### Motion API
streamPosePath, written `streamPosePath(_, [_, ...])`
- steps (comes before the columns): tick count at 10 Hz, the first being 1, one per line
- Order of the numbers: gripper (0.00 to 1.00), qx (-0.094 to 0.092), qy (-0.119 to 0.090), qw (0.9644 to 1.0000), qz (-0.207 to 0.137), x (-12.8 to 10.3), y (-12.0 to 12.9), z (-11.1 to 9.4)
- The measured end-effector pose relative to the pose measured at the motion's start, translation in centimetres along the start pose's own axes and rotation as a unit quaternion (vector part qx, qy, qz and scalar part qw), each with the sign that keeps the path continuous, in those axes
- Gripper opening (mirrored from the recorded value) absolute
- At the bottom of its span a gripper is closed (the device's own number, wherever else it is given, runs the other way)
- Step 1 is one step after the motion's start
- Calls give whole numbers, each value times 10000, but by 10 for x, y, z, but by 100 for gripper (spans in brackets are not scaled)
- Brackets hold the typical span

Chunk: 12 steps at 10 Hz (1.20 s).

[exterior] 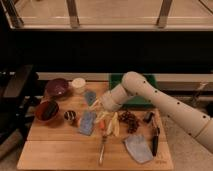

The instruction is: Place sponge in plastic cup

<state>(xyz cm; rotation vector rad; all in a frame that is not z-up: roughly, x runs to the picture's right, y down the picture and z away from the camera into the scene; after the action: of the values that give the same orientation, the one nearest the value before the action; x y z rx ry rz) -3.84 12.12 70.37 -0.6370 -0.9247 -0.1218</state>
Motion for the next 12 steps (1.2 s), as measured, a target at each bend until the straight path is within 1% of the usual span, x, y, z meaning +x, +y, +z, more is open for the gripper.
streamPosePath(2, [0,49,175,9996,204,19,-2,-17])
streamPosePath(3, [0,73,271,9990,340,33,2,-30])
streamPosePath(4, [0,137,384,9978,520,50,6,-48])
streamPosePath(5, [0,200,475,9964,669,63,10,-62])
streamPosePath(6, [0,234,562,9951,774,72,12,-70])
streamPosePath(7, [0,282,733,9925,932,83,12,-80])
streamPosePath(9, [0,362,883,9896,1074,96,11,-90])
streamPosePath(11, [0,481,1022,9862,1213,114,3,-104])
streamPosePath(12, [0,530,1058,9850,1253,119,-3,-108])
